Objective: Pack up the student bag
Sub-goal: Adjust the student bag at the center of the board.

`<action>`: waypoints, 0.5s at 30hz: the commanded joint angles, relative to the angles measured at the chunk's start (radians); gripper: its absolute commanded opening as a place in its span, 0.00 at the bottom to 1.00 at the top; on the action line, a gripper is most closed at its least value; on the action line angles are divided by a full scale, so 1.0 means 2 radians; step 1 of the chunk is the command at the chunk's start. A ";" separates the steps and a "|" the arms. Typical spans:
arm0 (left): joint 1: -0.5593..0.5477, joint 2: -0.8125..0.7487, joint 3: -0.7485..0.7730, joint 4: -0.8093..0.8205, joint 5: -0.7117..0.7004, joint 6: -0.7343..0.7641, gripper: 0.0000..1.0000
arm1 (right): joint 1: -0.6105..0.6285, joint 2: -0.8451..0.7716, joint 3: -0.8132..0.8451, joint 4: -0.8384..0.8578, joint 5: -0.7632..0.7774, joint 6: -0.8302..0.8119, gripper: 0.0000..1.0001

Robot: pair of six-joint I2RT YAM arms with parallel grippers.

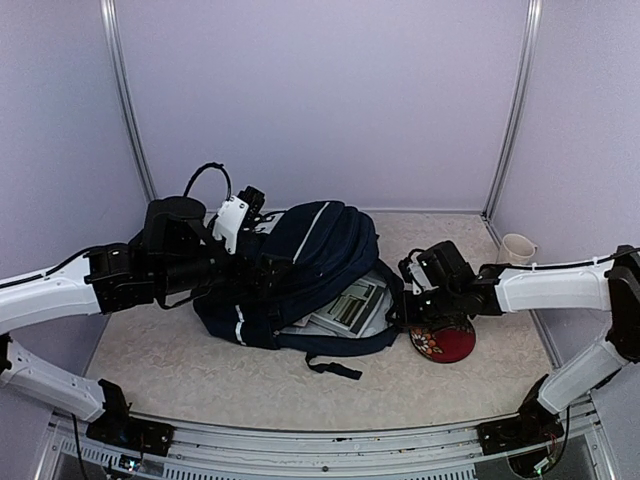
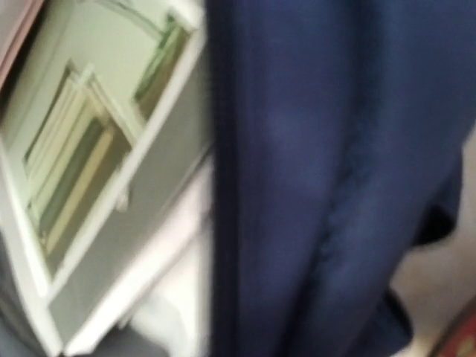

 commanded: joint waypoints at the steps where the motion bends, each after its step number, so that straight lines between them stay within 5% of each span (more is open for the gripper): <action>1: 0.008 -0.026 -0.078 -0.037 -0.071 -0.041 0.99 | -0.014 0.048 0.068 -0.003 -0.002 -0.041 0.11; 3: 0.013 -0.036 -0.112 -0.037 -0.111 -0.061 0.99 | -0.024 0.068 0.102 -0.024 0.001 -0.063 0.00; 11: 0.013 -0.067 -0.171 -0.018 -0.145 -0.127 0.99 | -0.122 0.166 0.252 -0.054 -0.033 -0.152 0.00; 15: 0.011 -0.057 -0.207 -0.005 -0.135 -0.152 0.99 | -0.130 0.204 0.329 -0.107 -0.028 -0.178 0.21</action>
